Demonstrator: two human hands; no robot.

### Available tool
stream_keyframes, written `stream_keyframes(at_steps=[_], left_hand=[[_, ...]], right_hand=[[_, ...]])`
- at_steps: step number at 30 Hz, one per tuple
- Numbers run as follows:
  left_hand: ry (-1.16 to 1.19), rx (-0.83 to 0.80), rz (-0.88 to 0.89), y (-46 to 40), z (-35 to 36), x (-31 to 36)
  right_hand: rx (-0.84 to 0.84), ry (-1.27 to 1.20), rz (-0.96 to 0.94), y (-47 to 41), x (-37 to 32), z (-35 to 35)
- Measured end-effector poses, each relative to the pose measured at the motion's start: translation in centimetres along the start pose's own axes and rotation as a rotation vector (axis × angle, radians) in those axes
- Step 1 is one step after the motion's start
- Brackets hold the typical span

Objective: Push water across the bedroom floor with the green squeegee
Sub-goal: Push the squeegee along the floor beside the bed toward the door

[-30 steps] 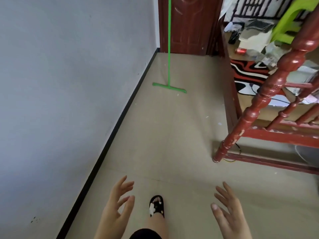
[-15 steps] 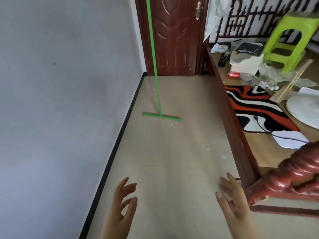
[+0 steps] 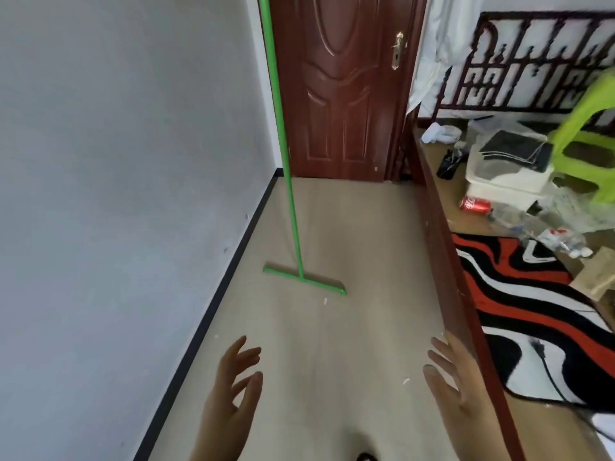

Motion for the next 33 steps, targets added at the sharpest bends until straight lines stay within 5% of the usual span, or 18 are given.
stream_keyframes(at_steps=[17,22,33], left_hand=[[-0.061,0.134,0.02,-40.9,8.9,-3.1],[-0.166,0.169,0.065,-53.6,8.2,-1.4],[-0.265,0.533,0.079,-71.5,8.3,1.3]], right_hand=[[-0.2,-0.019,-0.049,-44.3,-6.2,11.0],[-0.398,0.042,-0.117,-55.4,-11.1,18.6],[-1.007,0.157,-0.318,-72.4,-18.1,37.3]])
Point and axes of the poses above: each hand's wrist, its own y-axis away from the middle knuckle, its own z-axis out of the palm, x = y × z, the point moved 6 cm from there along -y, towards the middle knuckle, and after that the axes turned 7 degrees about z, right-handed, at the moved point
